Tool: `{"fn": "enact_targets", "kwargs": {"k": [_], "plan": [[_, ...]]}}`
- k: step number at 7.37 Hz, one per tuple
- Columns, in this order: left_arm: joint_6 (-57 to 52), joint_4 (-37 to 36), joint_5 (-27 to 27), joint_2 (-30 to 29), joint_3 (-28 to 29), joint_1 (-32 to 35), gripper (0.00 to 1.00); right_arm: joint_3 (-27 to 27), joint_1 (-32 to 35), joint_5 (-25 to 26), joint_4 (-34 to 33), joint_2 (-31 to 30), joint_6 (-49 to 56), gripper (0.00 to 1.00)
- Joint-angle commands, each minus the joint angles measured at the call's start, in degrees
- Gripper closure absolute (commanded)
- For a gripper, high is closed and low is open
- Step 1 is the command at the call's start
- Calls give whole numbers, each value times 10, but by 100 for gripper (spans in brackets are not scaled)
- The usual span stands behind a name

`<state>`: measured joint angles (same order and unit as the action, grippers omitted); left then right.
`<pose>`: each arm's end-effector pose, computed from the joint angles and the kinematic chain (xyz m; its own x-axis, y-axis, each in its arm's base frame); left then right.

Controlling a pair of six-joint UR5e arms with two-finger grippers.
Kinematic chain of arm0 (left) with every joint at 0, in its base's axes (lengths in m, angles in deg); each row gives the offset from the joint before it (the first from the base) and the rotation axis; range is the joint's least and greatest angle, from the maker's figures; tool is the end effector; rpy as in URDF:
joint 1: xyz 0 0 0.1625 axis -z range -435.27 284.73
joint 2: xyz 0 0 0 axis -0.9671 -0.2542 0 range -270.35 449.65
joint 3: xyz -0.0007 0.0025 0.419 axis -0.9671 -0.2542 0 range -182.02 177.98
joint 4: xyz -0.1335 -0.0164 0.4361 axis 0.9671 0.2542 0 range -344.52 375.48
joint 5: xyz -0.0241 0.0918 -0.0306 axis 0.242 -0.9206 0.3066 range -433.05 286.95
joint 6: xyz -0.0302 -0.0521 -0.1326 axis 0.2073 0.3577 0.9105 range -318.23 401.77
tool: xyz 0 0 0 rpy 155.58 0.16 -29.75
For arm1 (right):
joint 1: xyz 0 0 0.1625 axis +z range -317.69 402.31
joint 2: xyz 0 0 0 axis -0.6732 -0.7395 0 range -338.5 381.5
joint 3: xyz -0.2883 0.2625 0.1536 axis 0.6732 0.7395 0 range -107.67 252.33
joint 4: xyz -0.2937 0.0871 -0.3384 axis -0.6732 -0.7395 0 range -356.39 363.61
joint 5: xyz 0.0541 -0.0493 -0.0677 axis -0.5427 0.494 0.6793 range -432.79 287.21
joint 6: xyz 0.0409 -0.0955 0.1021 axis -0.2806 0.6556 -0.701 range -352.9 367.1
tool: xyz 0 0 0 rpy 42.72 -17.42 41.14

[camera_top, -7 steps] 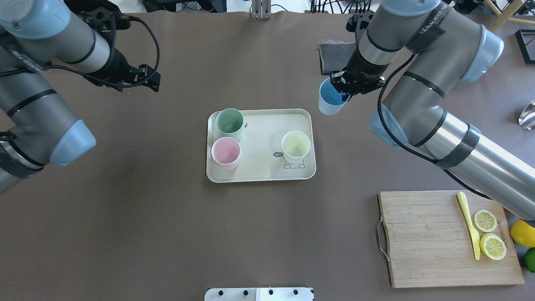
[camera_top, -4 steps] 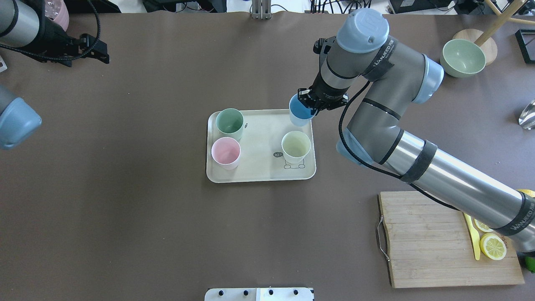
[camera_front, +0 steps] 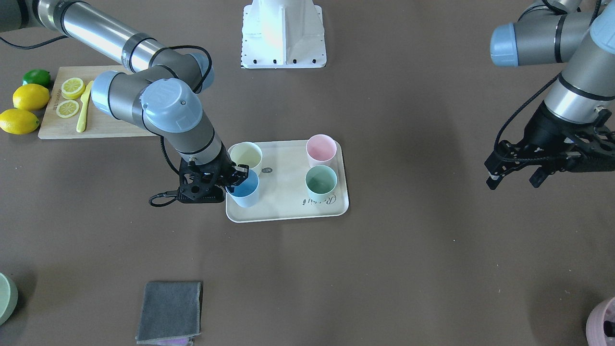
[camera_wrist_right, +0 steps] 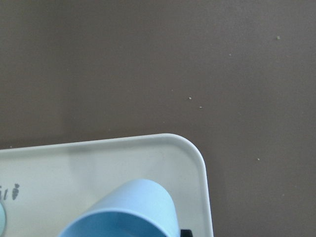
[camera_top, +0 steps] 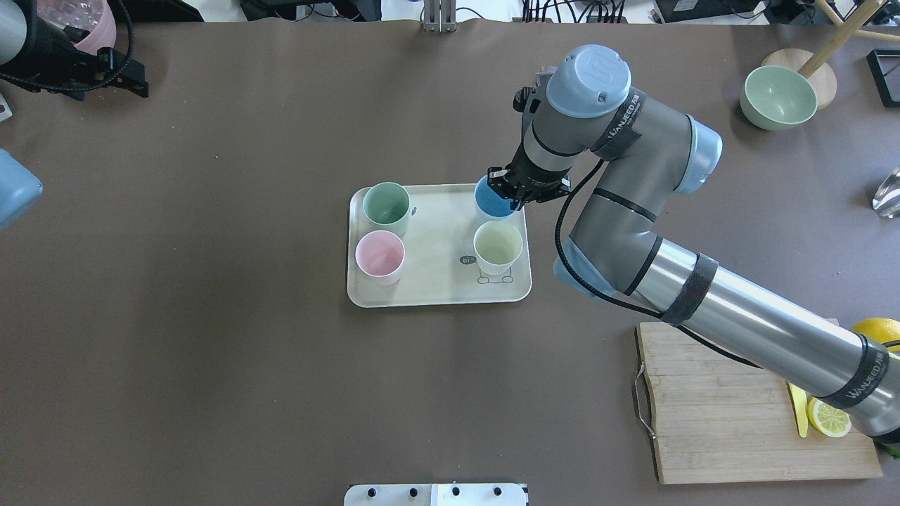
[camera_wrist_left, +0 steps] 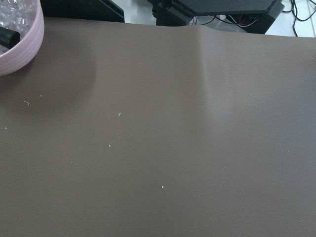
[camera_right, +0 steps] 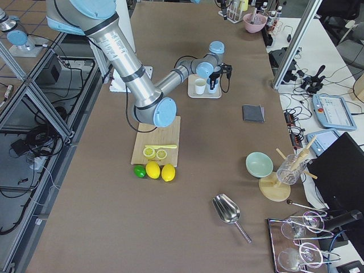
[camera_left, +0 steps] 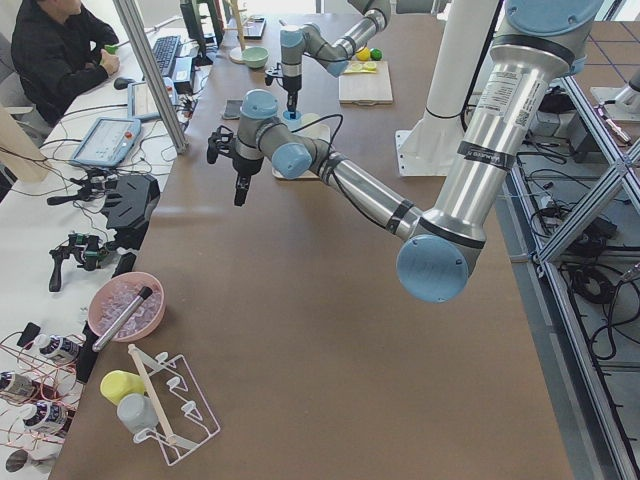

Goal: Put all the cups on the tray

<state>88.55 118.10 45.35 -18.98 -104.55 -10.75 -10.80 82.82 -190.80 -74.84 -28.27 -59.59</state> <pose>0.2295 -0.6306 0.3573 0.6731 -0.0126 -0.7394 0.2629 0.9386 0.2234 -0.5636 -0.5669 0.2631 0.6219 0.0716 0.7799 -0.0820 0.9963 -0.0261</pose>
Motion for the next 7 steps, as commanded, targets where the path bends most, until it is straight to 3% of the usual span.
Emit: {"fn": "enact_targets", "kwargs": {"k": [1, 3, 4, 6, 7], "plan": [[-10, 2, 1, 16, -4, 11, 2, 4, -2, 6, 2, 16, -40, 1], [-11, 3, 2, 31, -10, 18, 2, 7, 13, 4, -3, 34, -55, 0], [-27, -2, 3, 38, -20, 18, 2, 0, 44, -25, -7, 36, -54, 0], [-112, -7, 56, 71, -24, 42, 2, -57, 110, -107, -70, 17, -13, 0], [-148, -7, 80, 88, -27, 69, 2, -103, 127, -114, -111, -24, 47, 0]]}}
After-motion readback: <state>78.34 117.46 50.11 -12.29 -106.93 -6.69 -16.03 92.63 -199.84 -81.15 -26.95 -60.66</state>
